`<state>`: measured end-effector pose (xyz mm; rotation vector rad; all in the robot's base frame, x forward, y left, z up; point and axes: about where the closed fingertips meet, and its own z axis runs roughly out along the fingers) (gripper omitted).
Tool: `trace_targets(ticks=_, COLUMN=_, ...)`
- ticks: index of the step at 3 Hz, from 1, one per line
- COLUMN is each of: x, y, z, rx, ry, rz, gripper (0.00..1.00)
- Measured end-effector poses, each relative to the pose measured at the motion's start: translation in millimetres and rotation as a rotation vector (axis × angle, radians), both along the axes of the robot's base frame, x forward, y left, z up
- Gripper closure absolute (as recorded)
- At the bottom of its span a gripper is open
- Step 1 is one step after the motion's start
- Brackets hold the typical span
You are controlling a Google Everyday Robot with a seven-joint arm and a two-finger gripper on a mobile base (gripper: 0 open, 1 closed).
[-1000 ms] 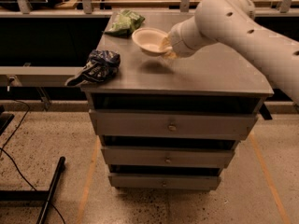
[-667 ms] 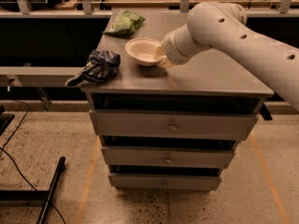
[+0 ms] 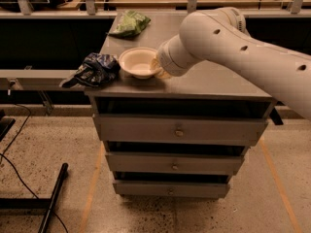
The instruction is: Move paper bowl near blue chip bag
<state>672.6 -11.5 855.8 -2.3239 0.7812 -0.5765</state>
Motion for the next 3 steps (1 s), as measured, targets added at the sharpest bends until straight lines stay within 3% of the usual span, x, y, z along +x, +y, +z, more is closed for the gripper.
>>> trace_targets(ticks=1, x=-4, y=3, z=1, rx=-0.040, ry=-0.010, rz=-0.001, gripper=0.27)
trace_targets(ticks=2, x=6, y=-4, z=0, rx=-0.065, ry=0.031, rz=-0.037, gripper=0.05)
trace_targets(ticks=3, x=21, y=-17, z=4, rx=-0.081, ry=0.061, rz=-0.089, gripper=0.00)
